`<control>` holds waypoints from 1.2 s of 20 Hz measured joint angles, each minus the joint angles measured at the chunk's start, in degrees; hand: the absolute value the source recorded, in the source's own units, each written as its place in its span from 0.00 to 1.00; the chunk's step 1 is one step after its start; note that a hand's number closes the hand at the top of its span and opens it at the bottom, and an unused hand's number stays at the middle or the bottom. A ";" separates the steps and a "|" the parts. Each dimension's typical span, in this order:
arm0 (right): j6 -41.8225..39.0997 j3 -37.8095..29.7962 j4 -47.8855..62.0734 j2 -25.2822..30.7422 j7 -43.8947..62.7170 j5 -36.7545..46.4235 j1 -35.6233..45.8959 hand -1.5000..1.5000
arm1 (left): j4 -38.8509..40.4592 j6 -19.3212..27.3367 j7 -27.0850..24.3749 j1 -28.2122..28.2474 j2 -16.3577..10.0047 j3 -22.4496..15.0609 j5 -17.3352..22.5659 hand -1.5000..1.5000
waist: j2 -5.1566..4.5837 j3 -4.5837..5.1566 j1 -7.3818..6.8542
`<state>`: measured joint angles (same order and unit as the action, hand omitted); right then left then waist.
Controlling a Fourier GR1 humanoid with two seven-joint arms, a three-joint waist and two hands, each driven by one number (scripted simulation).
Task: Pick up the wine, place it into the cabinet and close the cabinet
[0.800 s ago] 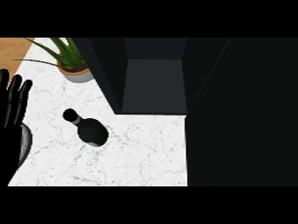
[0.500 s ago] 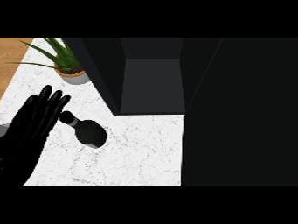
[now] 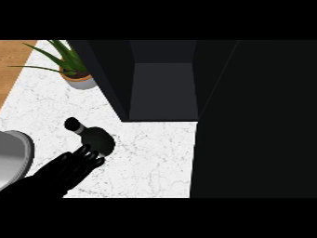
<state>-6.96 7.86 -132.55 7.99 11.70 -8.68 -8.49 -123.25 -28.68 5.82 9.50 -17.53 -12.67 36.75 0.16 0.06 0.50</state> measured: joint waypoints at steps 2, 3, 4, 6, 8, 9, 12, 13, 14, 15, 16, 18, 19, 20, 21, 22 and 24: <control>-0.67 -0.74 -1.47 0.47 1.26 -1.41 -0.55 0.00 | -2.41 -0.23 2.22 1.05 -1.22 0.37 3.16 0.00 | -0.02 -0.02 -0.20; -0.56 -0.80 -2.38 0.53 2.44 -1.78 -0.33 0.00 | -4.05 0.13 3.51 1.59 -1.90 0.81 4.94 0.00 | -0.03 -0.03 -0.30; -0.20 -1.28 -3.21 0.78 4.34 -2.27 0.75 0.00 | -4.46 -0.08 4.18 1.69 -2.27 1.36 6.36 0.00 | -0.05 -0.04 -0.38; -0.40 -1.74 -5.22 1.27 6.12 -2.50 0.20 0.00 | -7.16 -0.04 5.68 3.13 -3.46 2.66 9.11 0.00 | -0.03 -0.03 -0.46; -0.48 -1.81 -5.57 1.31 7.04 -2.51 0.08 0.00 | -8.51 0.58 7.34 3.74 -4.86 4.67 12.38 0.00 | -0.03 -0.04 -0.48; 0.23 -1.18 -5.48 1.00 8.33 -2.37 1.57 0.00 | -8.91 1.75 8.48 3.08 -5.17 4.84 13.27 0.00 | -0.06 -0.06 -0.53; 0.42 -1.54 -5.61 0.95 10.05 -2.34 2.78 0.00 | -9.28 2.56 9.61 4.20 -4.50 4.97 13.62 0.00 | -0.05 -0.05 -0.61; 0.49 -1.90 -5.67 1.01 10.67 -2.37 3.07 0.00 | -9.42 3.19 10.18 4.11 -4.80 5.82 14.12 0.00 | -0.05 -0.05 -0.61; 0.61 -1.40 -5.84 0.71 10.78 -2.28 2.82 0.00 | -9.22 2.97 10.48 4.04 -5.12 6.80 14.82 0.00 | -0.05 -0.05 -0.58; 0.88 -1.36 -5.86 0.55 11.18 -2.21 3.24 0.00 | -9.27 2.68 10.38 4.75 -4.92 7.36 15.05 0.00 | -0.04 -0.05 -0.63; 1.48 -1.52 -5.84 0.42 12.19 -2.17 4.46 0.00 | -9.39 3.16 11.11 4.82 -5.63 8.45 16.11 0.00 | -0.04 -0.05 -0.69; 2.00 -1.89 -5.87 0.38 13.33 -2.12 5.83 0.00 | -9.29 4.11 11.93 3.67 -6.49 10.93 18.24 0.00 | -0.05 -0.05 -0.65; 2.15 -1.77 -5.98 0.31 13.72 -2.04 6.05 0.00 | -9.10 4.59 12.29 2.93 -6.27 11.36 18.75 0.00 | -0.06 -0.05 -0.59; 2.34 -2.12 -6.26 0.74 14.97 -2.05 7.00 0.00 | -9.09 5.02 12.64 2.32 -6.16 11.63 18.92 0.00 | -0.06 -0.05 -0.52; 2.40 -2.31 -6.33 0.70 15.21 -2.02 7.12 0.00 | -9.22 5.68 13.29 1.73 -6.47 12.58 19.61 0.00 | -0.05 -0.04 -0.49; 2.40 -2.28 -6.39 0.54 15.11 -1.94 6.73 0.00 | -9.40 5.56 13.60 2.07 -6.53 13.48 20.12 0.00 | -0.04 -0.05 -0.51; 3.02 -1.28 -6.59 -0.04 15.52 -1.65 6.69 0.00 | -9.26 5.22 13.96 2.40 -6.41 14.82 20.93 0.00 | -0.03 -0.05 -0.51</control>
<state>-3.94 6.58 -139.13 7.94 27.22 -10.33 -1.79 -132.51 -23.46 19.78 11.89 -23.94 2.15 57.68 0.13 0.01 -0.01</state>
